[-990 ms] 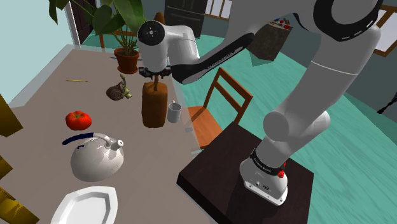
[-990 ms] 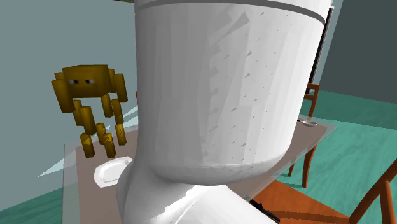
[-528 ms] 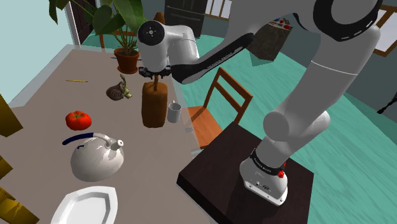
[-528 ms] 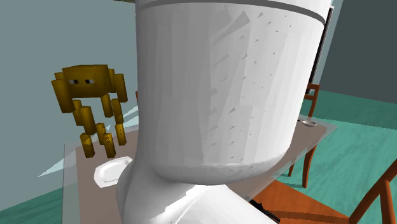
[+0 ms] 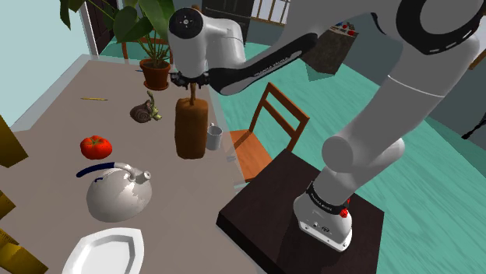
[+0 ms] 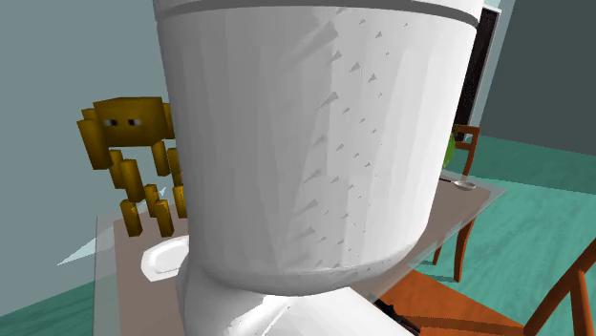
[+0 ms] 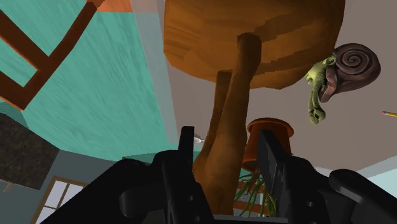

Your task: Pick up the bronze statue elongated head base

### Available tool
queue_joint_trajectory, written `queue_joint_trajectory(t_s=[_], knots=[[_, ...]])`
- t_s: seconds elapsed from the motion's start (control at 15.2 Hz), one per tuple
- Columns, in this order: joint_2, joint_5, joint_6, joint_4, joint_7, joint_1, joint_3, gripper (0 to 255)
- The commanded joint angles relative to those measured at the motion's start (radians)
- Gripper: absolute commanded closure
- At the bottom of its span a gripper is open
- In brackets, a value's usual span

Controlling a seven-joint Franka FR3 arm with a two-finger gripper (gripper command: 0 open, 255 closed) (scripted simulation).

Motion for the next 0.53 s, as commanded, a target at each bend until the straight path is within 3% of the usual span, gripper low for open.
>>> queue_joint_trajectory(t_s=[0.0, 0.46], knots=[[-0.027, 0.035, -0.002, 0.009, -0.035, -0.003, 0.0, 255], [-0.091, 0.13, -0.015, 0.034, -0.128, -0.004, -0.008, 255]])
